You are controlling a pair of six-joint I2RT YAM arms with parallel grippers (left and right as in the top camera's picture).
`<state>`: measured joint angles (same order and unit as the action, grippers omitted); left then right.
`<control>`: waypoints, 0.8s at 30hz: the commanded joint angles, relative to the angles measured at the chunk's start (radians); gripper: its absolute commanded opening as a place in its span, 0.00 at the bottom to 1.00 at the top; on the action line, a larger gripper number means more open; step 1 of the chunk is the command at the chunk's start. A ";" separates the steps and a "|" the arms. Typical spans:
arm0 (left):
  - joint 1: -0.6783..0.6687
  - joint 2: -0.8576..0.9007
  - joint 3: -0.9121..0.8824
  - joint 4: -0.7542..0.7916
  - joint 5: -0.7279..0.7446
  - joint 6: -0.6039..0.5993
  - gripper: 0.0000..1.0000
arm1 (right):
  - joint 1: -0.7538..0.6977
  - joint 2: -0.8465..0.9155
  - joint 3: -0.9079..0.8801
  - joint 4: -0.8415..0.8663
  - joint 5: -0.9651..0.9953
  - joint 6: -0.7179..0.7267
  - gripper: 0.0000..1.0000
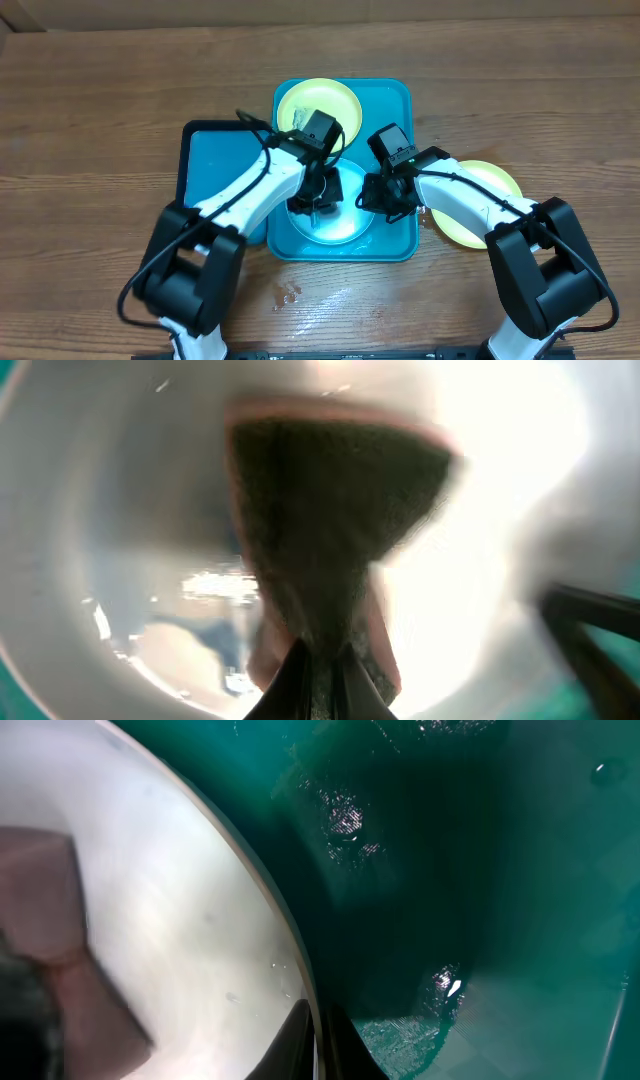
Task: Clean dirty plates on tray and stack at the side
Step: 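Scrub the white plate with the sponge while the right gripper holds its rim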
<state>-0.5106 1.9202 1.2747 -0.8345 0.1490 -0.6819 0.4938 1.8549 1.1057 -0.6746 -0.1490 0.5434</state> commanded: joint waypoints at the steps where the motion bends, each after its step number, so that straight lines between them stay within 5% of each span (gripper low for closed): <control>1: 0.014 0.036 -0.006 -0.038 -0.150 -0.022 0.04 | 0.018 0.019 -0.033 -0.018 0.037 0.003 0.04; 12: 0.052 0.034 0.032 -0.145 -0.407 -0.010 0.04 | 0.018 0.019 -0.033 -0.023 0.037 0.003 0.04; 19: 0.044 0.039 0.019 0.091 0.109 -0.010 0.04 | 0.018 0.019 -0.033 -0.023 0.036 0.003 0.04; 24: -0.004 0.061 0.007 0.225 0.243 -0.023 0.04 | 0.018 0.019 -0.033 -0.023 0.036 0.003 0.04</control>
<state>-0.4801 1.9465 1.2881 -0.6403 0.2249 -0.6827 0.5041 1.8549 1.1057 -0.6819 -0.1520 0.5503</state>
